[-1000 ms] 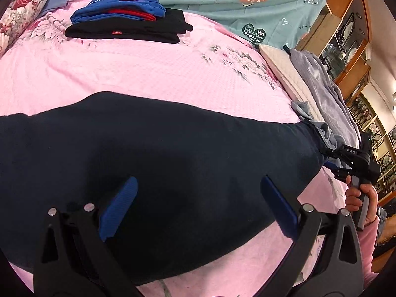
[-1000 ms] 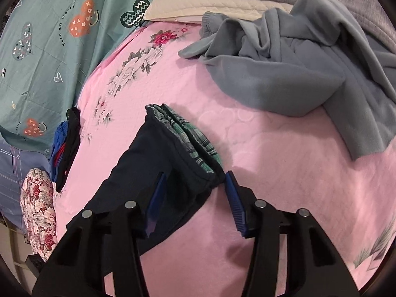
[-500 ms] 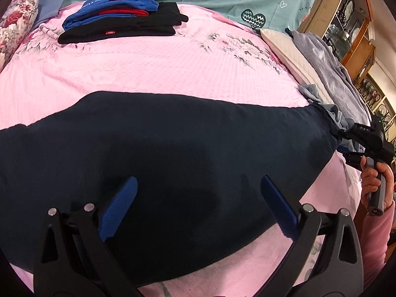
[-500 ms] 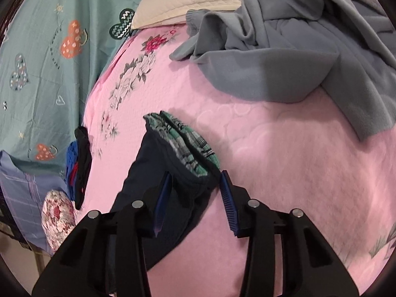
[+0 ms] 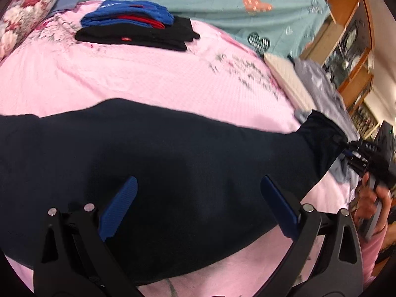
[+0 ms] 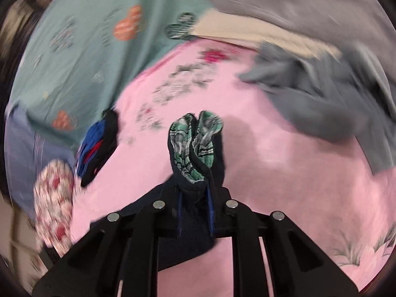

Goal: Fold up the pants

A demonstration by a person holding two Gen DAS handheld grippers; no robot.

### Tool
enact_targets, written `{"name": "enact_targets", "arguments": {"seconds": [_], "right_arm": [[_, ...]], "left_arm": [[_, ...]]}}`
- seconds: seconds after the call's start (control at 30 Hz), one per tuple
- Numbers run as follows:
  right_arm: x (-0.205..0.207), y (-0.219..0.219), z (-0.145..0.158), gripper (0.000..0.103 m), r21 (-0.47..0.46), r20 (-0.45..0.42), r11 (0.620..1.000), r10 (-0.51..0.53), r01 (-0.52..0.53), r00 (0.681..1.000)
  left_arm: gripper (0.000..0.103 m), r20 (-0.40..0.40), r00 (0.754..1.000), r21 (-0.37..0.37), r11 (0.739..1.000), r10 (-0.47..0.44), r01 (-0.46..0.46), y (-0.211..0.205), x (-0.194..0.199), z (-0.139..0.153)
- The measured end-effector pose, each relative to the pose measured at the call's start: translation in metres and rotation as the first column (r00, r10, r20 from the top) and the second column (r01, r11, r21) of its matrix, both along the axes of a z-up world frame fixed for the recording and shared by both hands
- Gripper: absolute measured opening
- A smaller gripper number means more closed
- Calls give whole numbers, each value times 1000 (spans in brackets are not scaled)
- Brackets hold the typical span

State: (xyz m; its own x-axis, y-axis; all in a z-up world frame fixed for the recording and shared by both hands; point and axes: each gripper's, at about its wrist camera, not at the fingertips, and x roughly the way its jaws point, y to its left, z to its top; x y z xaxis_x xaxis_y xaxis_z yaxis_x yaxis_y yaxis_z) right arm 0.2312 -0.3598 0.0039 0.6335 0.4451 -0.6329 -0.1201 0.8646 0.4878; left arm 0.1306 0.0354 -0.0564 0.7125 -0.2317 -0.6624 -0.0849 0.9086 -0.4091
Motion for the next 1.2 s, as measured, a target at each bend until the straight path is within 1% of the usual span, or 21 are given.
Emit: {"name": "enact_targets", "arguments": {"seconds": [0.1, 0.2, 0.3, 0.4, 0.47, 0.53, 0.57, 0.6, 0.63, 0.67, 0.73, 0.77, 0.83, 0.87, 0.93, 0.97, 1.0, 1.07, 1.13, 1.17, 1.2], "right_arm": [[-16, 50, 9, 16, -95, 69, 988, 128, -121, 989], [-33, 100, 4, 16, -163, 106, 956, 265, -246, 959], [-48, 149, -15, 16, -242, 80, 900, 391, -362, 917], [-58, 183, -38, 16, -274, 11, 843, 485, -464, 875], [-68, 198, -49, 16, -285, -14, 814, 524, -506, 852], [-74, 211, -57, 17, -350, -31, 783, 540, -515, 841], [-76, 215, -60, 21, -372, -39, 767, 550, -523, 834], [-79, 218, -58, 33, -379, -38, 752, 570, -540, 821], [-81, 217, -55, 44, -361, -43, 745, 587, -560, 808], [-84, 216, -50, 59, -311, -54, 737, 617, -600, 785], [-84, 205, -34, 59, -164, -33, 729, 670, -665, 742], [-81, 196, -25, 59, -107, 0, 740, 667, -664, 745], [-70, 177, -13, 59, -68, 55, 797, 603, -600, 796], [-63, 171, -12, 58, -75, 65, 827, 562, -558, 825], [-49, 167, -20, 43, -80, 43, 864, 502, -498, 864], [-43, 168, -28, 24, -76, 7, 867, 495, -493, 869], [-38, 174, -40, 14, -81, -43, 858, 505, -507, 862], [-41, 190, -60, 13, -126, -128, 822, 542, -556, 830], [-50, 201, -57, 13, -235, -101, 782, 571, -578, 814], [-51, 202, -51, 13, -242, -102, 771, 583, -589, 806], [-47, 196, -41, 13, -194, -80, 785, 586, -589, 807]], "left_arm": [[101, 32, 998, 55, 997, 61, -63, 18, -11, 9], [101, 54, 990, 82, 988, 130, -134, 37, -24, 14], [101, 52, 985, 51, 985, 163, -166, 52, -34, 10], [101, 18, 984, 29, 984, 175, -175, 60, -36, 0], [101, 32, 986, -3, 987, 163, -163, 62, -36, 1], [101, 41, 985, 8, 985, 170, -170, 61, -36, 2], [101, 37, 987, 8, 987, 158, -159, 60, -34, 1], [101, 33, 988, 10, 988, 152, -152, 59, -33, 1], [101, 30, 989, 17, 989, 148, -149, 57, -32, 0], [101, 31, 989, 22, 989, 147, -148, 57, -32, 0], [101, 37, 989, 24, 989, 144, -145, 57, -33, 0], [101, 37, 989, 21, 989, 145, -146, 58, -33, 0], [101, 30, 988, 4, 989, 150, -150, 60, -32, -2], [101, 29, 988, -1, 988, 153, -153, 61, -32, -2], [101, 31, 988, -4, 988, 152, -152, 62, -32, -2], [101, 31, 988, -2, 988, 152, -152, 61, -33, -2], [101, 31, 988, 4, 988, 153, -154, 61, -33, -2], [101, 32, 988, 7, 988, 153, -154, 60, -33, -2], [101, 26, 989, 12, 989, 145, -145, 59, -32, -1], [101, 21, 990, 15, 990, 139, -139, 58, -30, 0], [101, 26, 992, 21, 992, 122, -123, 54, -28, 2]]}}
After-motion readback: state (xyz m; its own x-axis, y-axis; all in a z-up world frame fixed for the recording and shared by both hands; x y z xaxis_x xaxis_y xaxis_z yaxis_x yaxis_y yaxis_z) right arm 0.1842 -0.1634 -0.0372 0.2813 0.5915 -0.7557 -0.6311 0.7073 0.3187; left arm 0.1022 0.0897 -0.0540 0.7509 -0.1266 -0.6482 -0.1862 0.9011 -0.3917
